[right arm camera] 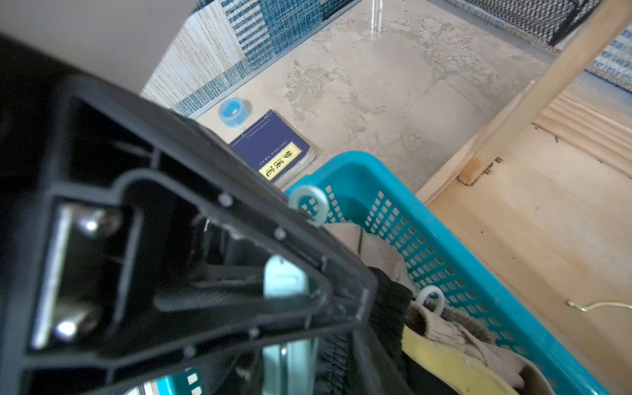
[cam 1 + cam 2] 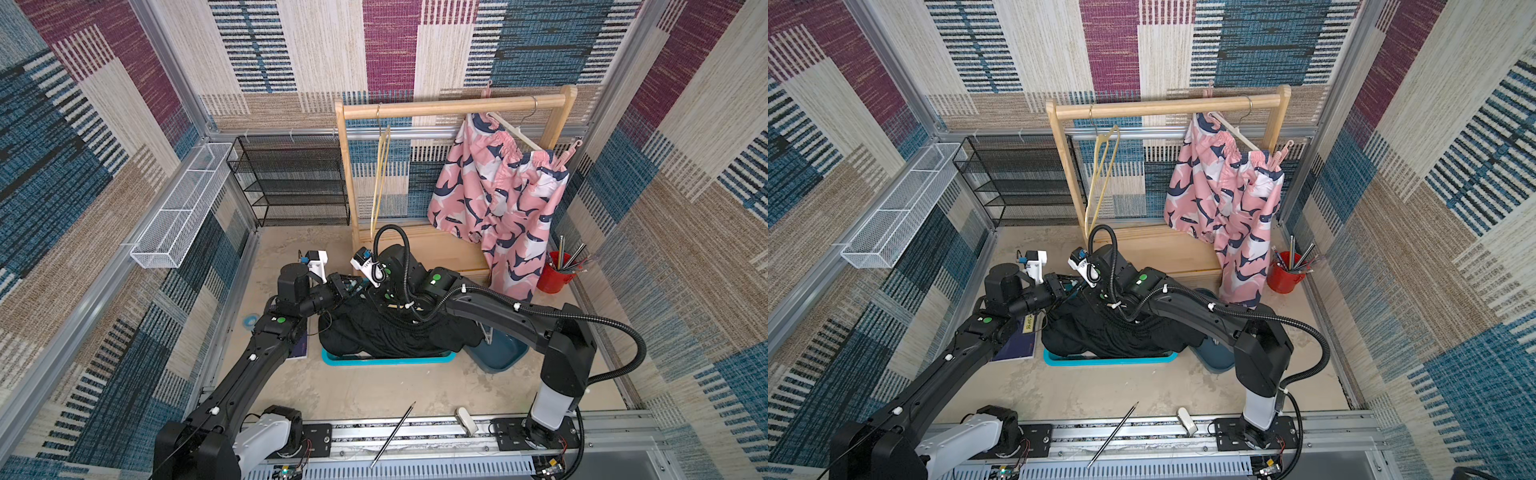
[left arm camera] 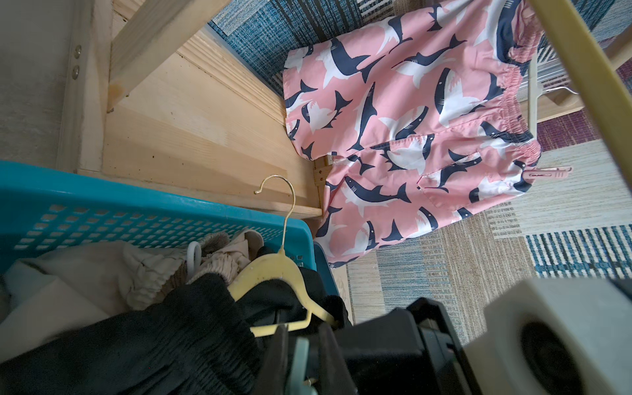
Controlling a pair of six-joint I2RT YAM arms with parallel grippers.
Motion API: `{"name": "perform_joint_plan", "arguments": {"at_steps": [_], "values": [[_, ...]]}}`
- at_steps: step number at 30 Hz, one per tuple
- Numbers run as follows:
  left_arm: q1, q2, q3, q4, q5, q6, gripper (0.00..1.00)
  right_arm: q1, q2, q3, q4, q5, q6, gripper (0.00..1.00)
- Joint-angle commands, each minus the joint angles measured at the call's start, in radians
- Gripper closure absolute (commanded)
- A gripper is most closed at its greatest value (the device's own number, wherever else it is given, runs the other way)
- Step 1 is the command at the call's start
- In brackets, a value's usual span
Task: Remove the clothespins securing shorts to the hanger
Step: Place the clothespin in the storage box.
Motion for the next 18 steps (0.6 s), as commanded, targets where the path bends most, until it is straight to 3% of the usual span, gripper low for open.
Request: {"name": "perform_joint_plan", "arguments": {"at_steps": [1, 5, 7, 12, 15, 18], "values": [[-0.001, 0.005, 0.000, 0.022, 0.016, 0.007, 1.00, 0.000, 0.010, 0.018, 0.026, 0.013, -0.009, 0.76], [-0.003, 0.003, -0.008, 0.022, 0.019, 0.013, 1.00, 0.001, 0.007, 0.017, 0.036, 0.007, -0.008, 0.94], [-0.002, -0.002, -0.007, 0.023, 0.019, 0.020, 0.88, 0.002, 0.000, 0.010, 0.034, 0.013, -0.008, 0.98], [0.002, -0.018, 0.035, -0.025, 0.008, 0.082, 0.31, 0.002, -0.066, -0.069, 0.050, 0.052, 0.009, 1.00], [0.008, -0.019, 0.065, -0.065, 0.007, 0.110, 0.17, 0.002, -0.126, -0.136, 0.044, 0.097, 0.029, 1.00], [0.025, -0.014, 0.071, -0.067, 0.007, 0.113, 0.13, -0.001, -0.208, -0.228, 0.042, 0.134, 0.066, 1.00]]}}
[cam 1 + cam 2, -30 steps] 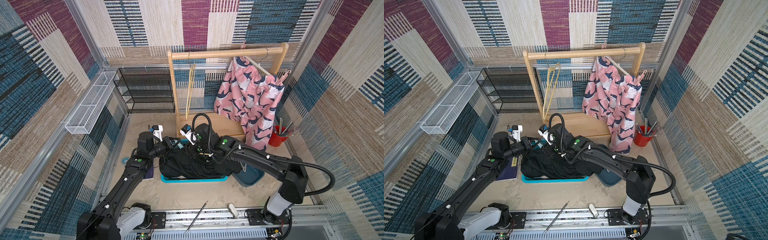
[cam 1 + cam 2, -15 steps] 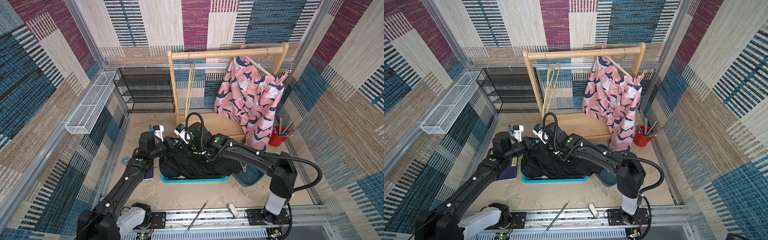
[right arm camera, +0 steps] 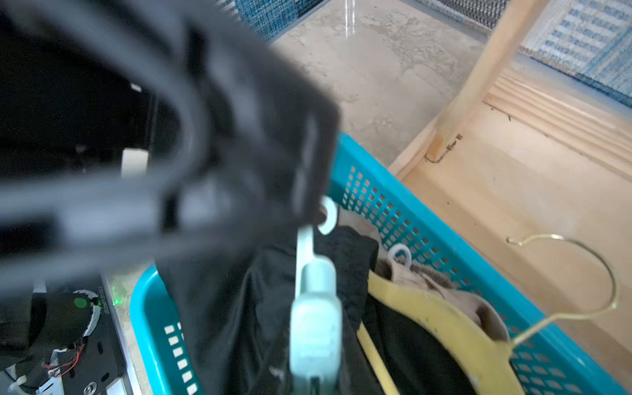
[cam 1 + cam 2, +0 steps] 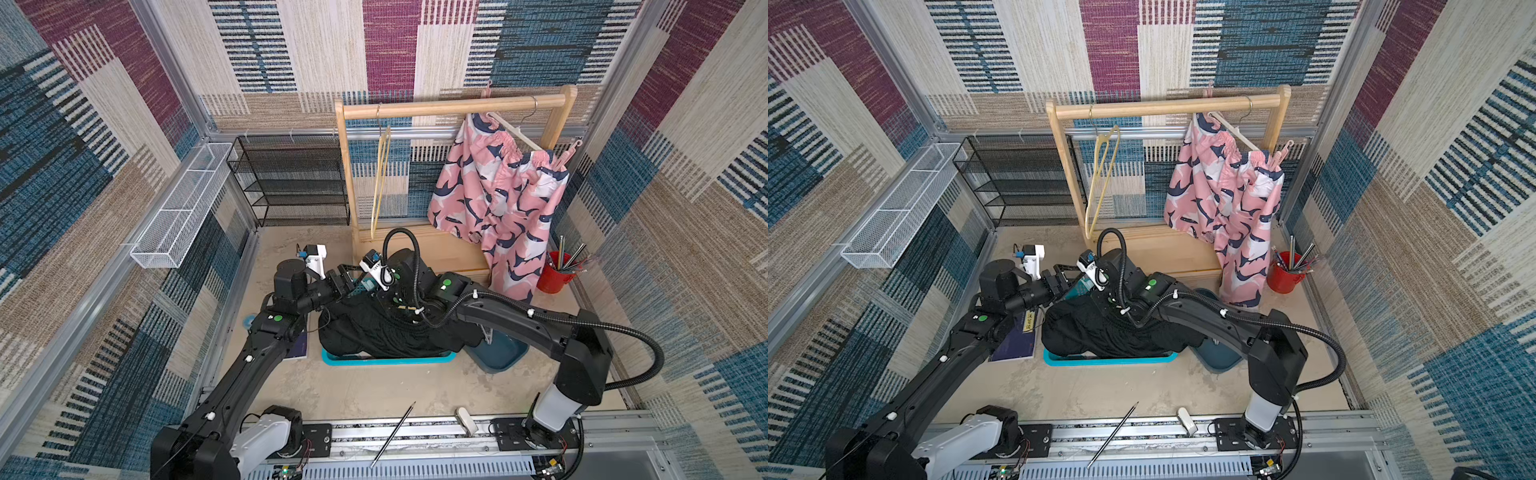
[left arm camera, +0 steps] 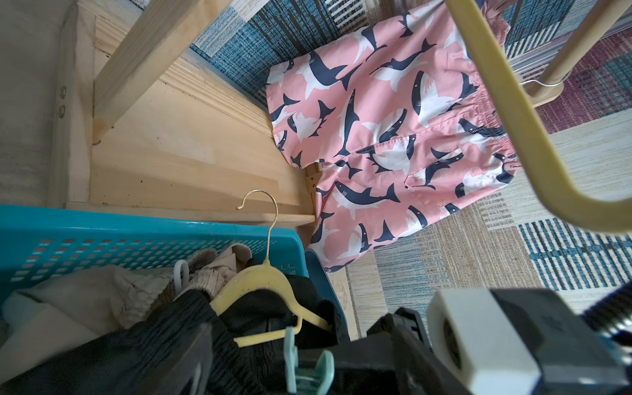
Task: Remove the clothespins securing shorts to the hanger
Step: Place the clothespin in the storage box.
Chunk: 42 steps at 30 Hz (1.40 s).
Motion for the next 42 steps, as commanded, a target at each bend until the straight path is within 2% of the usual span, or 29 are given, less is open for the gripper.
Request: {"name": "perform_joint_plan", "arguments": {"at_steps": [1, 6, 12, 16, 20, 26, 31, 35, 37, 39, 42], "values": [[0.013, 0.002, 0.014, -0.023, 0.009, 0.042, 0.13, 0.000, -0.078, -0.079, 0.022, 0.075, 0.059, 1.00], [0.036, 0.020, 0.009, -0.014, 0.034, 0.044, 0.13, -0.046, -0.233, -0.200, -0.058, 0.168, 0.139, 1.00], [0.059, 0.034, 0.009, 0.003, 0.067, 0.043, 0.13, -0.324, -0.409, -0.327, -0.134, 0.122, 0.170, 1.00], [0.070, 0.033, 0.008, 0.002, 0.074, 0.046, 0.13, -0.475, -0.416, -0.366, -0.182, 0.111, 0.142, 1.00], [0.084, 0.020, 0.000, -0.023, 0.076, 0.062, 0.13, -0.567, -0.400, -0.447, -0.156, 0.061, 0.134, 1.00], [0.110, 0.005, 0.008, -0.078, 0.084, 0.105, 0.13, -0.637, -0.338, -0.572, -0.081, 0.022, 0.166, 1.00], [0.116, 0.007, 0.045, -0.161, 0.067, 0.164, 0.12, -0.657, -0.313, -0.619, -0.028, 0.024, 0.174, 0.99], [0.118, 0.010, 0.044, -0.164, 0.072, 0.169, 0.11, -0.662, -0.307, -0.620, -0.022, 0.032, 0.175, 0.86], [0.118, 0.012, 0.044, -0.164, 0.080, 0.173, 0.11, -0.662, -0.301, -0.614, -0.023, 0.032, 0.179, 0.67], [0.117, 0.017, 0.047, -0.170, 0.089, 0.181, 0.11, -0.662, -0.304, -0.600, -0.040, 0.051, 0.186, 0.54], [0.118, 0.022, 0.064, -0.205, 0.093, 0.216, 0.11, -0.662, -0.334, -0.570, -0.069, 0.073, 0.184, 0.47]]}}
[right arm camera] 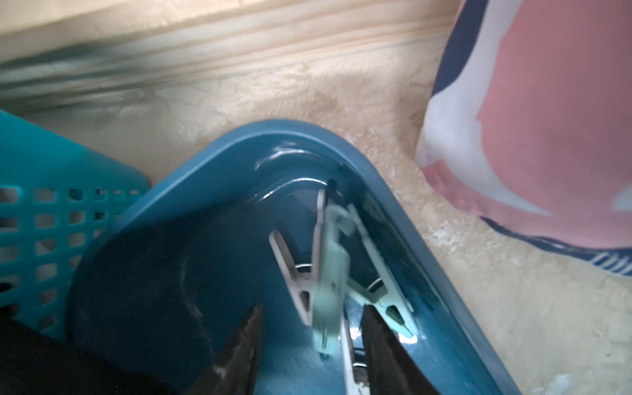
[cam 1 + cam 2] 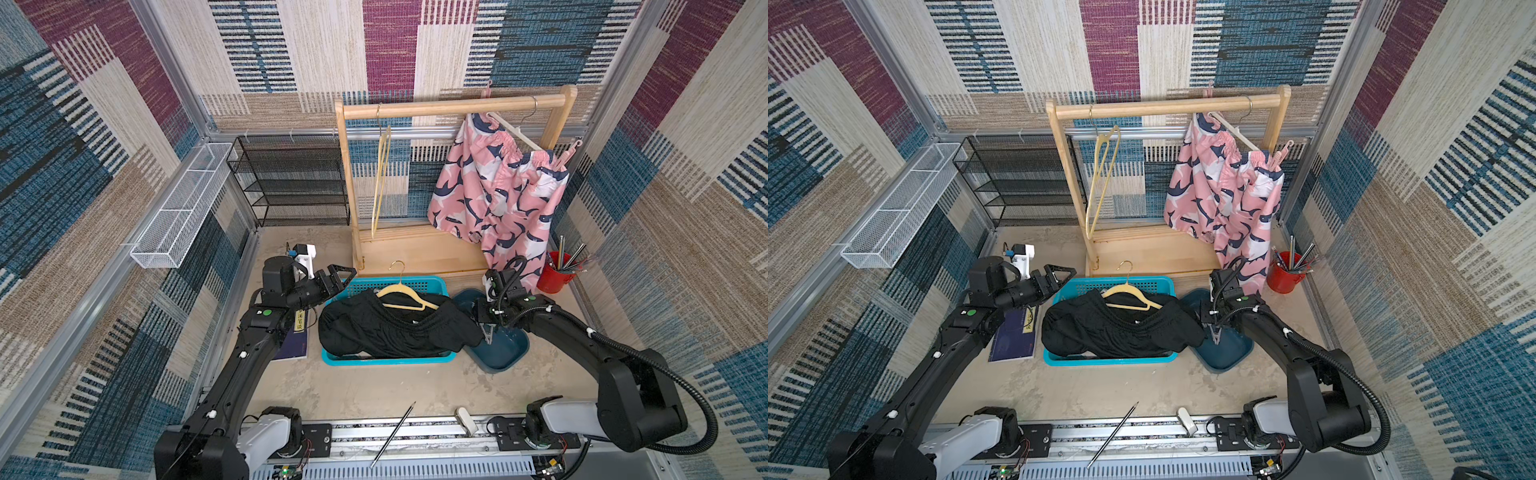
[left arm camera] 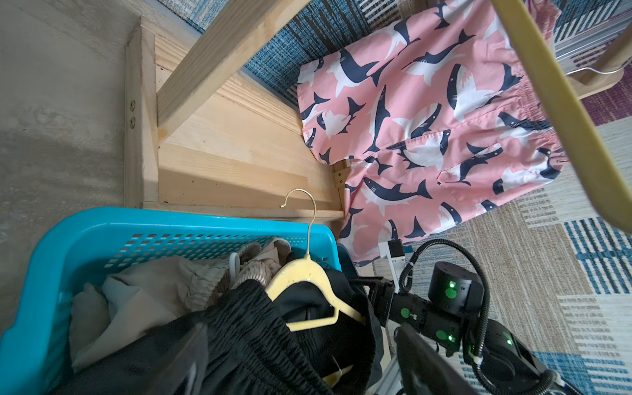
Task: Remove the clothespins securing shorts to the hanger
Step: Place the clothespin in the storage box, then pick up the hanger from the basket.
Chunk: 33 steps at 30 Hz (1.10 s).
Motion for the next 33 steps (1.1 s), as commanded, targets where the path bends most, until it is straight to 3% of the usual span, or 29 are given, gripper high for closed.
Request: {"name": "perform_joint_plan", "arguments": {"at_steps": [1, 6, 11, 14, 20, 23, 33], "values": [[0.000, 0.006, 0.024, -0.050, 0.020, 0.072, 0.11, 0.001, -0.032, 0.039, -0.008, 0.033, 0.006, 0.45], [0.001, 0.021, 0.056, -0.100, 0.038, 0.123, 0.11, 0.000, -0.085, 0.115, -0.034, -0.084, -0.037, 0.43], [-0.002, 0.039, 0.101, -0.198, 0.031, 0.207, 0.10, 0.001, -0.086, 0.200, 0.038, -0.450, -0.072, 0.42], [-0.006, 0.042, 0.117, -0.250, 0.017, 0.244, 0.09, 0.012, -0.032, 0.217, 0.118, -0.601, -0.062, 0.42], [-0.018, 0.036, 0.120, -0.279, 0.034, 0.270, 0.09, 0.131, 0.129, 0.270, 0.208, -0.650, -0.099, 0.42], [-0.025, 0.040, 0.126, -0.281, 0.057, 0.285, 0.08, 0.178, 0.207, 0.305, 0.232, -0.608, -0.099, 0.42], [-0.042, 0.059, 0.127, -0.282, 0.064, 0.292, 0.07, 0.218, 0.382, 0.391, 0.253, -0.661, -0.125, 0.42]]}}
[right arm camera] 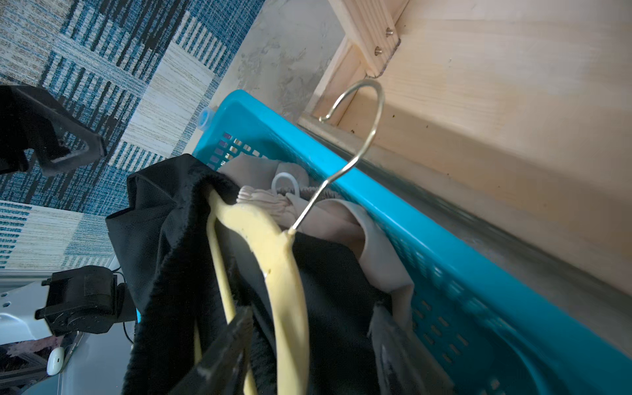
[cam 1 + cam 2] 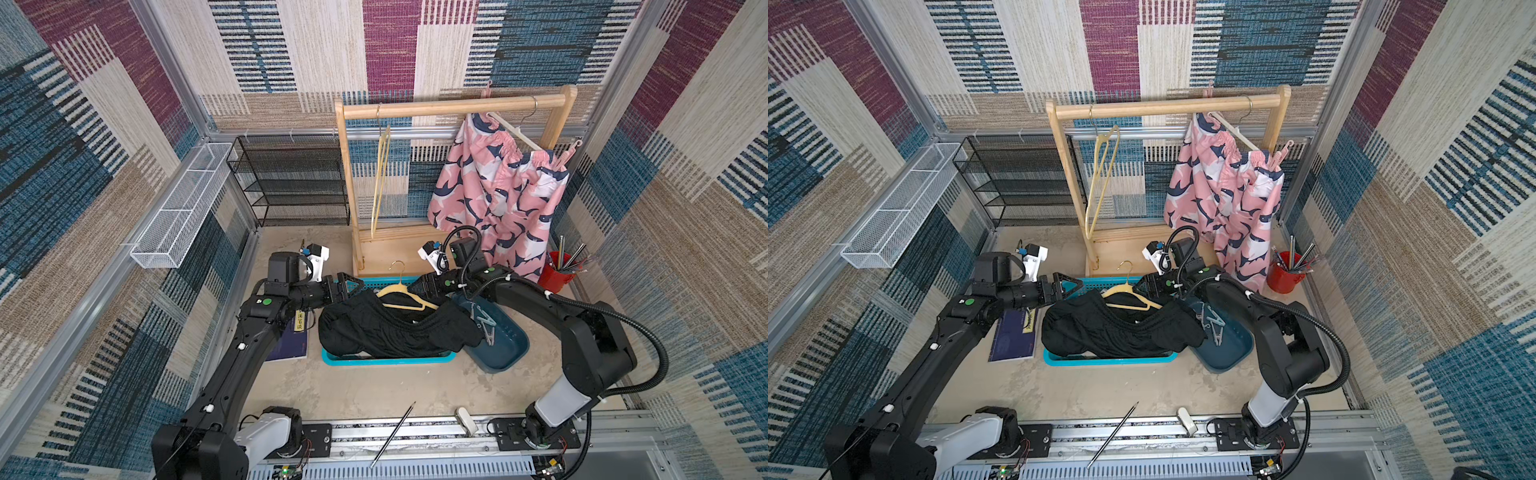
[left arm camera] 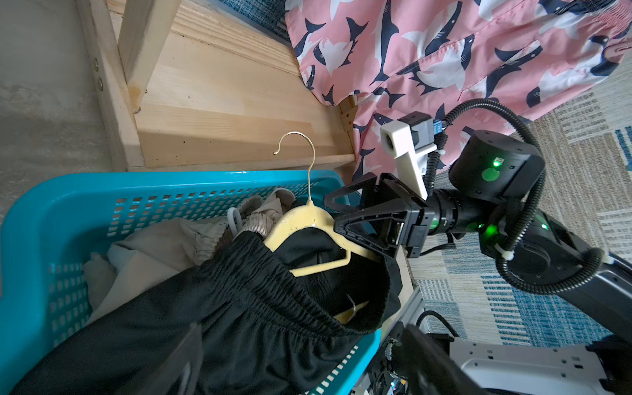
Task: Remove the clothespins securing shorts to the hanger
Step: Pick up the hanger from the basket.
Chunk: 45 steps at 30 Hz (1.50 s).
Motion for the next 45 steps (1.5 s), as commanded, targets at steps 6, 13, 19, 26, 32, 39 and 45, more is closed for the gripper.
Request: {"name": "perform_joint_plan", "arguments": {"at_steps": [6, 13, 19, 26, 32, 39, 45], "values": [[-0.014, 0.031, 0.018, -0.013, 0.007, 0.053, 0.06, 0.052, 0.064, 0.027, 0.060, -0.110, -0.020, 0.46], [-0.027, 0.051, 0.050, -0.076, -0.029, 0.098, 0.06, 0.075, 0.043, 0.011, 0.098, -0.110, -0.005, 0.81], [-0.063, 0.043, 0.055, -0.092, -0.073, 0.092, 0.10, 0.099, -0.012, 0.059, 0.021, -0.043, 0.001, 0.94], [-0.141, 0.070, 0.076, -0.118, -0.160, 0.073, 0.18, 0.106, -0.051, 0.070, 0.014, -0.057, 0.024, 1.00], [-0.175, 0.103, 0.098, -0.149, -0.228, 0.075, 0.24, 0.108, -0.075, 0.084, -0.001, -0.082, 0.047, 1.00], [-0.195, 0.127, 0.119, -0.164, -0.325, 0.038, 0.26, 0.129, -0.092, 0.106, -0.013, -0.093, 0.061, 1.00], [-0.204, 0.152, 0.138, -0.148, -0.323, 0.025, 0.26, 0.164, -0.084, 0.103, 0.020, -0.106, 0.082, 1.00]]}}
